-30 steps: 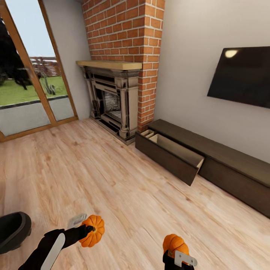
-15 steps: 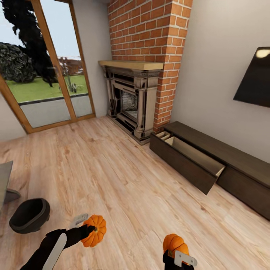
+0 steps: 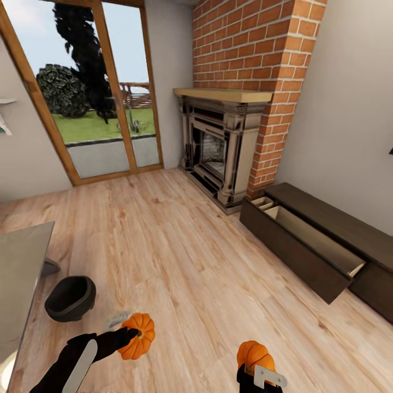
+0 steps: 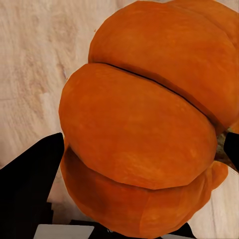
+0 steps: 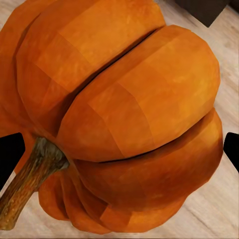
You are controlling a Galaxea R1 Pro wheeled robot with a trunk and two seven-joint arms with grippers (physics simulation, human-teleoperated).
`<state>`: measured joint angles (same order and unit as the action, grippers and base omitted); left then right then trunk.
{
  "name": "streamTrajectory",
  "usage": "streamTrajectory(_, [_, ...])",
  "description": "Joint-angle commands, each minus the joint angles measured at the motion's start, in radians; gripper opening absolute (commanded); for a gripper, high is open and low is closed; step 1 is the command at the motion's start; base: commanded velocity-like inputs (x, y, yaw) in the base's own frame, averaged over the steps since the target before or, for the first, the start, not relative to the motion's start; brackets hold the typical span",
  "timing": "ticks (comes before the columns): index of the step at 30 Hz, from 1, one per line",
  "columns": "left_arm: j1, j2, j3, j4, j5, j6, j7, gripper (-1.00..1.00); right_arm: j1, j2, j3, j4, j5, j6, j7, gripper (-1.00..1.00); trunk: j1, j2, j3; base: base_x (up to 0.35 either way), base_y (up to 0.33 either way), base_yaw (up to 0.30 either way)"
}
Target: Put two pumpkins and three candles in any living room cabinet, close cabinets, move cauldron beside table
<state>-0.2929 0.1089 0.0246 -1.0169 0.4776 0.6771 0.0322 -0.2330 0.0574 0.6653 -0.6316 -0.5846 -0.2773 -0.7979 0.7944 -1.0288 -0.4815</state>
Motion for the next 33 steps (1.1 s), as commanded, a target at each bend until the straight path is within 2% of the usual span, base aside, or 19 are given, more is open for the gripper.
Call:
streamTrajectory(1, [0.0,0.0,0.0,0.0,0.002,0.0,0.0,-1.0,0.0,0.0,0.0,0.0,0.003,0.0,0.0,-1.0,0.0,0.0,0.0,0.169,0.0,0.292])
streamTrajectory(11, [0.0,0.0,0.0,0.004,0.002,-0.008,0.002,-1.0,0.0,-0.001,0.001,0.0,0.004,-0.001,0.0,-1.0,0.0,0.0,0.0,0.276,0.0,0.254])
streamTrajectory(33, [0.0,0.0,0.0,0.004,0.002,-0.009,0.002,-1.0,0.0,-0.001,0.002,0.0,0.005,-0.002,0.0,-1.0,0.0,0.0,0.0,0.321,-0.072,0.008])
